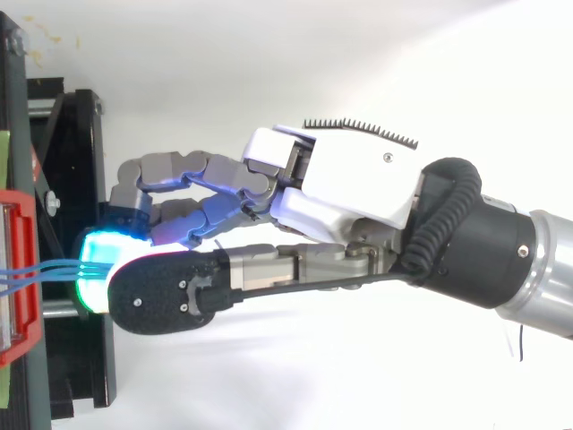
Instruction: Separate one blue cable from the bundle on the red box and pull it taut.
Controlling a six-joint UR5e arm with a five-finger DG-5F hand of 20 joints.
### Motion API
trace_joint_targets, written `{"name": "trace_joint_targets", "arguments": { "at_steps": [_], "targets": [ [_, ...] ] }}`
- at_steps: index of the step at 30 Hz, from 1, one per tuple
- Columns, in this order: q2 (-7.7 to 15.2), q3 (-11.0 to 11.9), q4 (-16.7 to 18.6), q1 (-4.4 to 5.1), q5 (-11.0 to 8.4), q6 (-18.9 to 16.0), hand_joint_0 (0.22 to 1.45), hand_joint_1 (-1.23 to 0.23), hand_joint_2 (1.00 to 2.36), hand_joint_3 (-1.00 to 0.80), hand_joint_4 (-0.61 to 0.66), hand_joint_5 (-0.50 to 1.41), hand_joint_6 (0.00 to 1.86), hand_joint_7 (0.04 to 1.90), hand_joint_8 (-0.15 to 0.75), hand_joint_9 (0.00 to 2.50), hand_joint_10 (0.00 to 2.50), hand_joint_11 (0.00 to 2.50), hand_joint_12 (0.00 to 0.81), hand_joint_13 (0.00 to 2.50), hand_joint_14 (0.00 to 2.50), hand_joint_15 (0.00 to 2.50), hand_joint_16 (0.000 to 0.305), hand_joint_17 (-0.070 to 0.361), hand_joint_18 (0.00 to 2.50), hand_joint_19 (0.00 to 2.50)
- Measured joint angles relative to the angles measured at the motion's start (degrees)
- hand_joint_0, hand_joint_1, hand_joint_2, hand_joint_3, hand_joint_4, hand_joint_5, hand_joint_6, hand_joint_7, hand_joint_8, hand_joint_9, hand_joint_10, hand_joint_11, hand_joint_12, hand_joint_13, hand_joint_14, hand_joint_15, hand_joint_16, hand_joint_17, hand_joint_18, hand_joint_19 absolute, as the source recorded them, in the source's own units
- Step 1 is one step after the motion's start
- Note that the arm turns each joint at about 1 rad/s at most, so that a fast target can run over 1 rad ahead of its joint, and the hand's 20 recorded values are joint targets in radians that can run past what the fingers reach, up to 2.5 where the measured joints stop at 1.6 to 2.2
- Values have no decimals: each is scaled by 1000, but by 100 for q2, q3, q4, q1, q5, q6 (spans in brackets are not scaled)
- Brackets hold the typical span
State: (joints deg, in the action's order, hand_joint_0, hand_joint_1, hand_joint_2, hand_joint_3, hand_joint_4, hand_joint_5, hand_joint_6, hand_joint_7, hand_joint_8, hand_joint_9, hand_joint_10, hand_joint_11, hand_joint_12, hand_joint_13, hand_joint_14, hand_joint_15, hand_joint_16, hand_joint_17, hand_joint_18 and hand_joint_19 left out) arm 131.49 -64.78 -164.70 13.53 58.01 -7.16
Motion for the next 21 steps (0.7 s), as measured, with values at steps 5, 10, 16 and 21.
{"name": "trace_joint_targets", "arguments": {
  "at_steps": [5,10,16,21],
  "targets": [
    [0,0,0,0,0,0,691,-702,1017,-207,205,-92,503,1262,313,786,10,347,355,450,5,139,48,108,437,364],
    [0,0,-1,0,0,1,723,-795,1018,-127,196,-97,503,1263,301,753,10,351,347,423,5,148,47,106,414,361],
    [0,1,2,4,0,3,750,-875,1018,-99,169,-115,502,1259,276,659,9,335,340,357,4,125,48,107,370,344],
    [1,1,0,8,0,4,755,-901,1017,-135,156,-125,502,1258,269,605,9,324,342,337,4,123,48,108,364,336]
  ]
}}
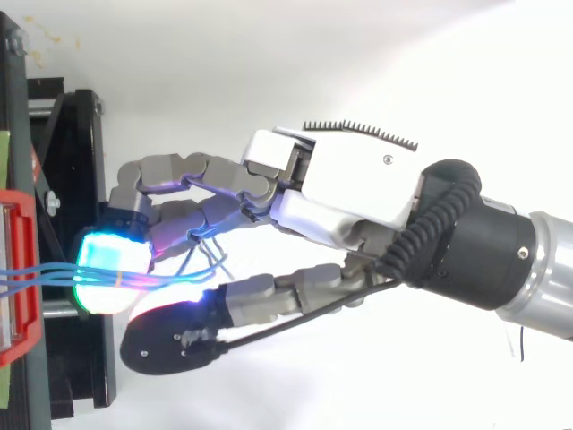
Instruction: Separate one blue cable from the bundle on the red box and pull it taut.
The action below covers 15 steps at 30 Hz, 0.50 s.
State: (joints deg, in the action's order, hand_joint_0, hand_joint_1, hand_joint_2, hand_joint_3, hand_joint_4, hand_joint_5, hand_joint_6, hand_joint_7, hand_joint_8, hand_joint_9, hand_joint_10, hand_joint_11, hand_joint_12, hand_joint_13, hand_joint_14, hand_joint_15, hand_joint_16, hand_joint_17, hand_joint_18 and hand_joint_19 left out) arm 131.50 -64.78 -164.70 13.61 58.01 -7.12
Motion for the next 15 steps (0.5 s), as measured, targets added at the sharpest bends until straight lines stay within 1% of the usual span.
{"name": "trace_joint_targets", "arguments": {
  "at_steps": [2,3,5,6,8,10,11,13,15],
  "targets": [
    [0,0,0,2,0,0,727,-915,1015,-260,167,-126,502,1252,268,601,9,327,341,339,4,114,48,108,376,318],
    [0,0,2,3,0,0,708,-901,1014,-287,179,-125,502,1254,267,604,9,322,341,340,4,115,48,108,382,328],
    [0,0,2,5,0,0,635,-838,1006,-411,196,-114,502,1264,286,656,9,336,346,368,4,126,48,108,388,352],
    [0,0,3,6,0,-1,631,-827,1005,-422,195,-114,502,1266,287,662,9,335,346,370,3,127,48,108,394,355],
    [-1,0,5,4,0,-4,575,-691,1001,-478,210,-101,502,1281,304,712,10,345,356,404,5,142,49,109,409,361],
    [-1,0,7,3,0,-6,562,-599,1000,-500,219,-96,502,1288,314,729,9,334,361,411,5,141,49,110,415,356],
    [-1,0,7,3,0,-5,560,-524,1000,-500,236,-89,502,1305,324,768,9,340,364,422,4,139,49,111,430,365],
    [-1,0,11,2,0,-3,573,-479,1000,-500,226,-85,502,1308,325,787,9,346,362,429,4,136,49,110,434,367],
    [-1,0,14,2,0,0,599,-472,1000,-494,229,-82,502,1313,325,794,11,352,359,437,4,144,48,109,440,370]
  ]
}}
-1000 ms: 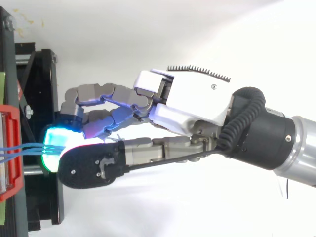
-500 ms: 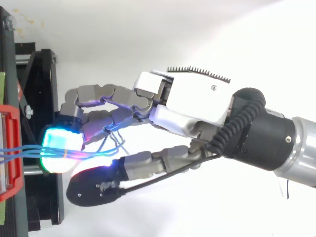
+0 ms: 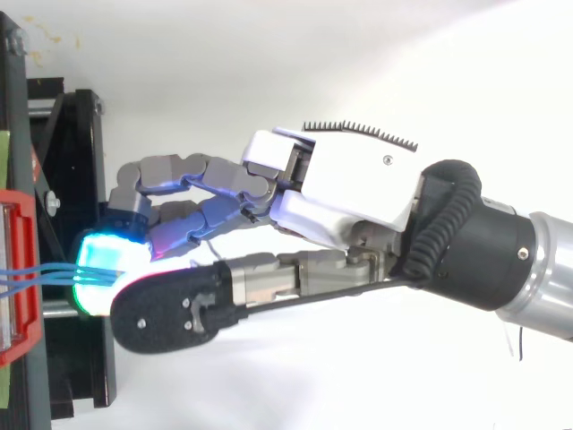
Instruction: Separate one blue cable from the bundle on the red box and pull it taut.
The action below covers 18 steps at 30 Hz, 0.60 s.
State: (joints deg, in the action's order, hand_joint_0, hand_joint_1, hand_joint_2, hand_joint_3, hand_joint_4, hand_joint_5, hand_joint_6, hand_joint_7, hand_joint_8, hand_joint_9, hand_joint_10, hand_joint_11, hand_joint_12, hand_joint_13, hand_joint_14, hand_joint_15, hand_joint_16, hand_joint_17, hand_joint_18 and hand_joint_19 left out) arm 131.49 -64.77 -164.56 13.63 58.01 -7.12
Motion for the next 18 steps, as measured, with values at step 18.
{"name": "trace_joint_targets", "arguments": {
  "at_steps": [18],
  "targets": [
    [0,0,-1,9,0,27,751,-902,1018,-118,124,-124,501,1325,265,602,9,335,346,355,6,121,48,108,404,327]
  ]
}}
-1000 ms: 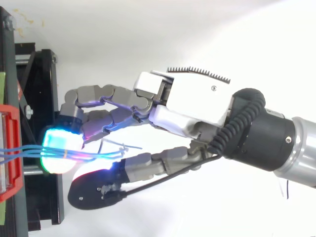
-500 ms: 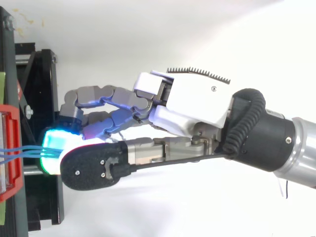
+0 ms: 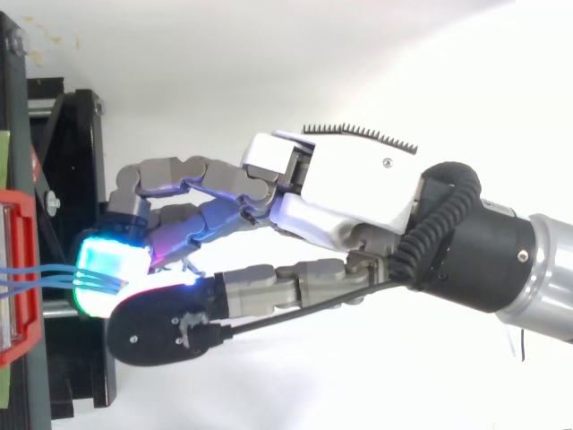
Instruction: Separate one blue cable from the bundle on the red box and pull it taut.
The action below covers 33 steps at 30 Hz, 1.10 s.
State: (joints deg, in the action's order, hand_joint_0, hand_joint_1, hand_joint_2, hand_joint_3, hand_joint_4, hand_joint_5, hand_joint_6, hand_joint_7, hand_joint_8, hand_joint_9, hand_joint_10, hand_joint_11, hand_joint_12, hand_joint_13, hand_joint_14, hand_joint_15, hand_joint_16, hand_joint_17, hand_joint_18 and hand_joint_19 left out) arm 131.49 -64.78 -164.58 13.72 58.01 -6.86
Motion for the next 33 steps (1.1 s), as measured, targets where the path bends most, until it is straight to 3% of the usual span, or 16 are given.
{"name": "trace_joint_targets", "arguments": {
  "at_steps": [9,12,15,17,20,23,33],
  "targets": [
    [0,0,5,-1,0,0,769,-926,1018,-96,105,-144,500,1312,253,540,8,316,344,318,3,105,49,109,361,323],
    [0,0,10,-5,0,0,692,-896,1014,-217,128,-141,501,1305,257,549,8,322,343,322,3,104,49,110,390,305],
    [0,0,12,-5,0,0,611,-816,1005,-421,164,-125,501,1303,283,609,9,331,353,343,5,123,49,110,389,344],
    [0,0,10,-7,0,0,560,-676,1000,-498,202,-110,501,1301,304,663,9,338,366,375,4,135,50,113,413,356],
    [0,0,7,-8,0,0,552,-513,1000,-500,208,-100,502,1301,321,719,8,337,367,396,4,137,50,114,420,357],
    [0,0,5,-9,0,-1,563,-451,1000,-500,211,-94,502,1298,328,751,11,341,368,417,4,138,50,113,430,359],
    [0,-1,4,-18,0,-4,734,-778,1008,-400,228,-93,503,1227,315,818,9,368,356,490,4,125,47,105,527,338]
  ]
}}
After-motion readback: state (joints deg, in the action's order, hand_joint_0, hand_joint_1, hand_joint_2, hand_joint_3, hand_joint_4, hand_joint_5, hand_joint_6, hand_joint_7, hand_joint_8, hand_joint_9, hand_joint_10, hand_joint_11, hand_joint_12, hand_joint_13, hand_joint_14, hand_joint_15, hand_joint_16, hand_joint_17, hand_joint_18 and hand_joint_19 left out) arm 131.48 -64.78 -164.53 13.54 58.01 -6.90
